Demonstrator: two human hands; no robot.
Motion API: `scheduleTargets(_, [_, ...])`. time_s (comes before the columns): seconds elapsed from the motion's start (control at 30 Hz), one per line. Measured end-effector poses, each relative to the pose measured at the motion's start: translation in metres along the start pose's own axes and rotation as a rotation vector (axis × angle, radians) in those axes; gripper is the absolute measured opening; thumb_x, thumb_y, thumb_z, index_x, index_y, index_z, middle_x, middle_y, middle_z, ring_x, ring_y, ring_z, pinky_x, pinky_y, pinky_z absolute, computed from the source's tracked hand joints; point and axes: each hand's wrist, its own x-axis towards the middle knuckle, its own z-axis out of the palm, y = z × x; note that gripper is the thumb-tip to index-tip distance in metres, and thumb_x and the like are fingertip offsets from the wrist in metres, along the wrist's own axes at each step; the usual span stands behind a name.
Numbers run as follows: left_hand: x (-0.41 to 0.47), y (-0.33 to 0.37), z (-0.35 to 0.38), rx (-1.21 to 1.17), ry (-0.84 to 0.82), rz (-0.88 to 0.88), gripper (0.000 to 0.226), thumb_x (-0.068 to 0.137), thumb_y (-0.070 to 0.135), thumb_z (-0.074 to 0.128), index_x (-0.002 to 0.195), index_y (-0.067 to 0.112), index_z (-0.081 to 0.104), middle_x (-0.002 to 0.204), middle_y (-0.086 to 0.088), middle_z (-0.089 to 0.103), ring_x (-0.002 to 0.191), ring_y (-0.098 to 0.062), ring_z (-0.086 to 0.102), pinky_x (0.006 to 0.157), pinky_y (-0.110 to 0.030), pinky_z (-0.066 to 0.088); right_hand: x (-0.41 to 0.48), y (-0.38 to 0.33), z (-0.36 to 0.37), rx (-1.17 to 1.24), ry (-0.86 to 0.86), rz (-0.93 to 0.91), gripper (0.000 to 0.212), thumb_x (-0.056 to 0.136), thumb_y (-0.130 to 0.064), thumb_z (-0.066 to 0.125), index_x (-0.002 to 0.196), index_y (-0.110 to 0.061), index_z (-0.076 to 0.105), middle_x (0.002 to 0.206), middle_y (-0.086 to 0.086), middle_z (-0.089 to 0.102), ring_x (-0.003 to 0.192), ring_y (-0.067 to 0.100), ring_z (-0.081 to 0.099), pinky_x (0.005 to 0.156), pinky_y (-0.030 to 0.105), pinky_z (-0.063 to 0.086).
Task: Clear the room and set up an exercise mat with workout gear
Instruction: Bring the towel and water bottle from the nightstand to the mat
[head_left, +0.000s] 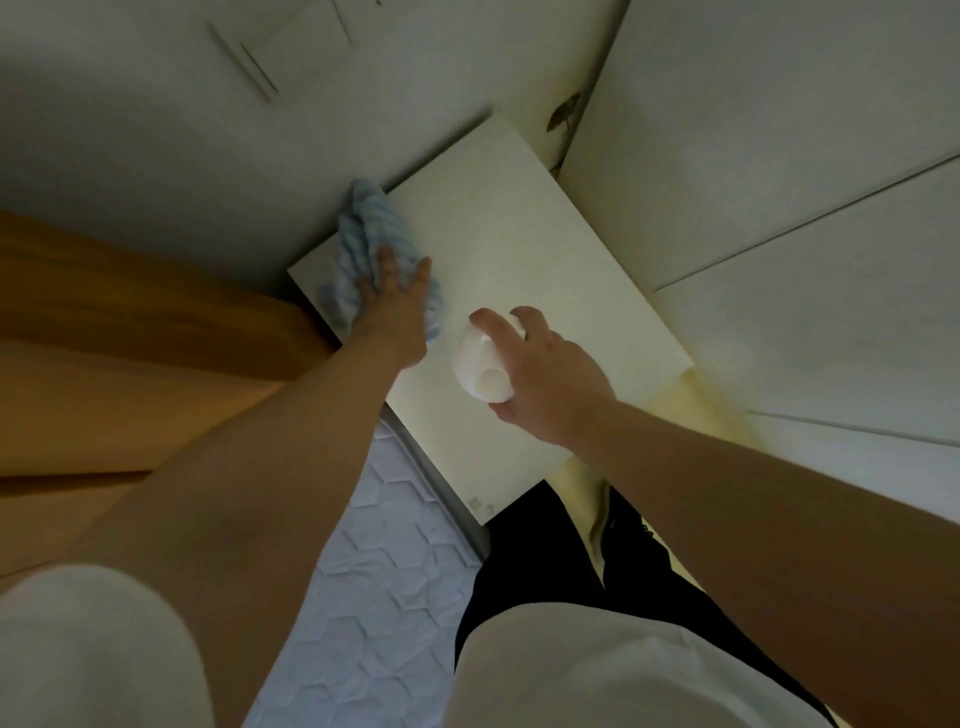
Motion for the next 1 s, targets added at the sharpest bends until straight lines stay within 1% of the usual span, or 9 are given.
scheduleTargets(0.13, [0.023,-0.004,0.015,0.065,-0.009,0.052,0.105,0.089,0.038,0.066,0.158,0.023,-0.011,0.163,-0.022,-0.013,0.151,-0.038,-0.011,0.121,-0.055,0.011,0.001,0.001,0.003,-0.014,0.025,-0.002,0.097,0.071,-0.033,0.085,0.147,-0.034,0.026,0.141,0.013,0.041,0.1,0.035,0.065,0.081,0.041,0.055])
scheduleTargets(0.3, [0.032,-0.016,0.021,-0.301,0.194,-0.135,0.091,0.08,0.017,0.074,0.152,0.031,0.02,0.15,-0.016,0.039,0.133,-0.038,0.042,0.106,-0.051,0.042,0.002,0.002,0.006,-0.022,0.022,0.013,0.099,0.069,-0.033,0.086,0.146,-0.035,0.025,0.14,0.012,0.041,0.098,0.034,0.064,0.08,0.042,0.054])
scheduleTargets(0.4, [0.026,-0.017,0.013,-0.446,0.196,-0.257,0.065,0.088,0.01,0.065,0.146,0.011,0.037,0.134,-0.019,0.057,0.119,-0.037,0.057,0.096,-0.044,0.048,0.002,0.001,0.004,-0.034,0.029,0.012,0.098,0.069,-0.032,0.086,0.146,-0.034,0.027,0.139,0.012,0.042,0.096,0.033,0.064,0.079,0.041,0.054])
scheduleTargets(0.47, [0.019,-0.014,0.008,-0.449,0.157,-0.277,0.033,0.096,0.014,0.057,0.127,0.001,0.056,0.127,-0.021,0.062,0.115,-0.036,0.059,0.09,-0.037,0.046,0.001,0.0,0.004,-0.024,0.035,0.03,0.098,0.068,-0.032,0.086,0.146,-0.034,0.026,0.139,0.011,0.042,0.096,0.033,0.065,0.081,0.041,0.053])
scheduleTargets(0.53, [0.003,-0.013,0.0,-0.467,0.172,-0.262,0.028,0.093,0.027,0.063,0.107,0.003,0.063,0.116,-0.017,0.067,0.107,-0.031,0.063,0.077,-0.03,0.044,-0.003,-0.003,0.005,-0.003,0.047,0.064,0.099,0.068,-0.033,0.086,0.146,-0.035,0.025,0.138,0.01,0.043,0.093,0.032,0.065,0.083,0.04,0.053])
scheduleTargets(0.67, [-0.029,-0.014,-0.022,-0.694,0.229,-0.233,0.072,0.061,0.061,0.07,0.107,0.006,0.062,0.11,-0.009,0.069,0.098,-0.023,0.065,0.077,-0.027,0.047,-0.019,-0.007,-0.003,0.064,0.096,0.124,0.097,0.068,-0.036,0.084,0.145,-0.036,0.025,0.135,0.007,0.046,0.091,0.031,0.064,0.083,0.039,0.051])
scheduleTargets(0.83, [-0.074,0.005,-0.064,-0.978,0.25,-0.028,0.037,0.09,0.031,0.069,0.12,0.01,0.061,0.116,-0.007,0.063,0.112,-0.026,0.06,0.084,-0.023,0.04,-0.05,-0.005,-0.045,0.257,0.226,0.207,0.095,0.066,-0.038,0.08,0.143,-0.04,0.025,0.136,0.004,0.044,0.102,0.033,0.06,0.088,0.043,0.052])
scheduleTargets(0.9, [-0.095,0.015,-0.084,-1.097,0.307,0.075,0.026,0.088,0.023,0.071,0.111,0.018,0.058,0.109,0.004,0.059,0.102,-0.015,0.06,0.077,-0.016,0.038,-0.064,-0.004,-0.07,0.318,0.287,0.223,0.096,0.066,-0.036,0.081,0.143,-0.042,0.024,0.138,0.003,0.043,0.109,0.033,0.057,0.09,0.042,0.051])
scheduleTargets(1.0, [-0.116,0.032,-0.119,-1.321,0.289,0.2,0.03,0.084,0.013,0.071,0.111,0.025,0.064,0.11,0.009,0.07,0.099,-0.006,0.067,0.082,-0.023,0.051,-0.085,0.0,-0.107,0.38,0.41,0.238,0.099,0.066,-0.033,0.083,0.145,-0.042,0.024,0.139,-0.002,0.042,0.115,0.026,0.053,0.09,0.036,0.048])
